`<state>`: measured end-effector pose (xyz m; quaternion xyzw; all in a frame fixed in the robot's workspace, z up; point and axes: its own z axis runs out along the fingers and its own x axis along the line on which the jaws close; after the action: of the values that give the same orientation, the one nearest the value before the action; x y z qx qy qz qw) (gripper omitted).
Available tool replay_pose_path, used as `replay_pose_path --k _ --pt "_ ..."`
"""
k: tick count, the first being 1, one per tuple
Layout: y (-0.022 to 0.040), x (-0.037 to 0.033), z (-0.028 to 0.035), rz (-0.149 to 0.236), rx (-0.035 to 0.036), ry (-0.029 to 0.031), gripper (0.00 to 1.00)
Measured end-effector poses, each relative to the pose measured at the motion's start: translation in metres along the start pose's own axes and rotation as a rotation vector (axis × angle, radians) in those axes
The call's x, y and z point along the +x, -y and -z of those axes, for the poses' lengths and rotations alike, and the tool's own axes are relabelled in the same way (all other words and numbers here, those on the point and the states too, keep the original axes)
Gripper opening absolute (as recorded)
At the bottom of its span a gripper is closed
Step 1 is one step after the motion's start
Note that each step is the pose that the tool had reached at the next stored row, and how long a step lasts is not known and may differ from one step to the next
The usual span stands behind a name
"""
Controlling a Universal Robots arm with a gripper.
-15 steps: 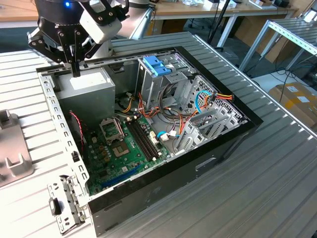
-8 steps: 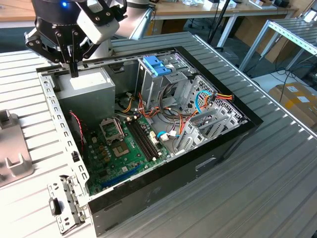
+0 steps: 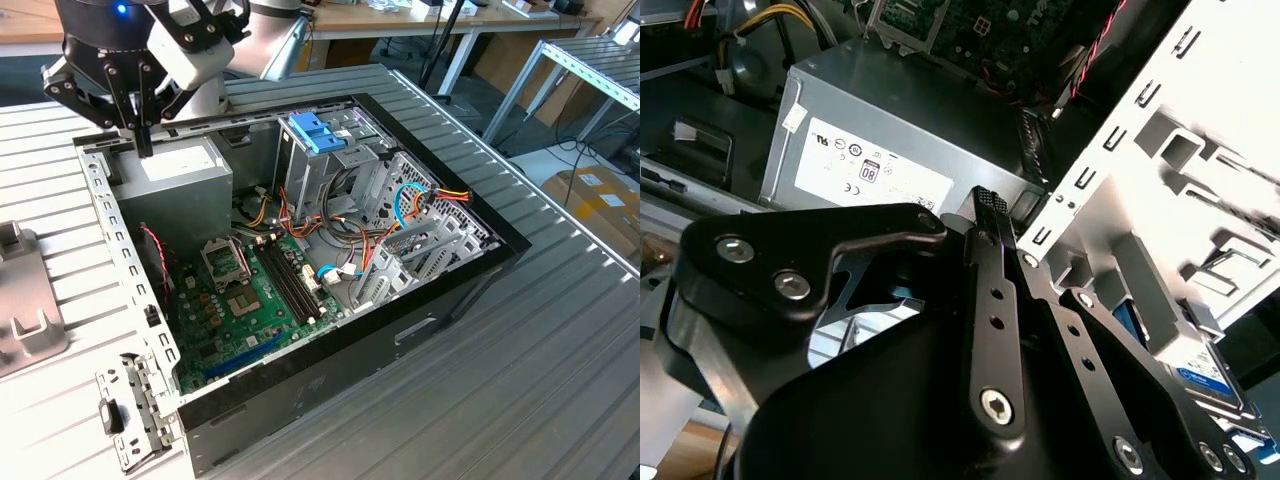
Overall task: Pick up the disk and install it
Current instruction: 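Reach for the disk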
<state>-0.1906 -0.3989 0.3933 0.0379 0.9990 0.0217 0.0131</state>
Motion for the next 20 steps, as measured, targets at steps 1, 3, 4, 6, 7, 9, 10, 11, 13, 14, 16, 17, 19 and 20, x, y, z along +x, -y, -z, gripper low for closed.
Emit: replay_pose_path --k 1,3,4,6,7,9,10,11,13,14,16,17,19,20 --pt "0.0001 0.0008 0.0000 0.000 -0.0001 0.0000 0.11" --pt "0.0002 0.0020 0.0001 0.000 0.0000 0.0000 0.11" --pt "0.0002 0.0024 0.0001 0.000 0.0000 0.0000 0.11" --pt "0.0003 0.0043 0.0001 0.000 -0.0001 0.0000 0.11" --pt "0.0004 0.0053 0.0002 0.000 0.0000 0.0000 0.11" --pt "0.0005 0.0064 0.0002 0.000 0.0000 0.0000 0.11" --pt "0.0006 0.0072 0.0002 0.000 0.0000 0.0000 0.11" --pt "0.0006 0.0077 0.0002 0.000 0.0000 0.0000 0.11" --pt "0.0007 0.0087 0.0002 0.000 0.0000 0.0000 0.11" --pt "0.0007 0.0094 0.0003 0.000 0.0000 0.0000 0.11" --pt "0.0009 0.0114 0.0003 0.000 0.0000 0.0000 0.11" --pt "0.0009 0.0122 0.0004 0.000 0.0001 -0.0001 0.11" --pt "0.0011 0.0141 0.0004 0.000 0.0000 0.0000 0.11" --pt "0.0011 0.0146 0.0004 0.000 0.0000 0.0000 0.11"
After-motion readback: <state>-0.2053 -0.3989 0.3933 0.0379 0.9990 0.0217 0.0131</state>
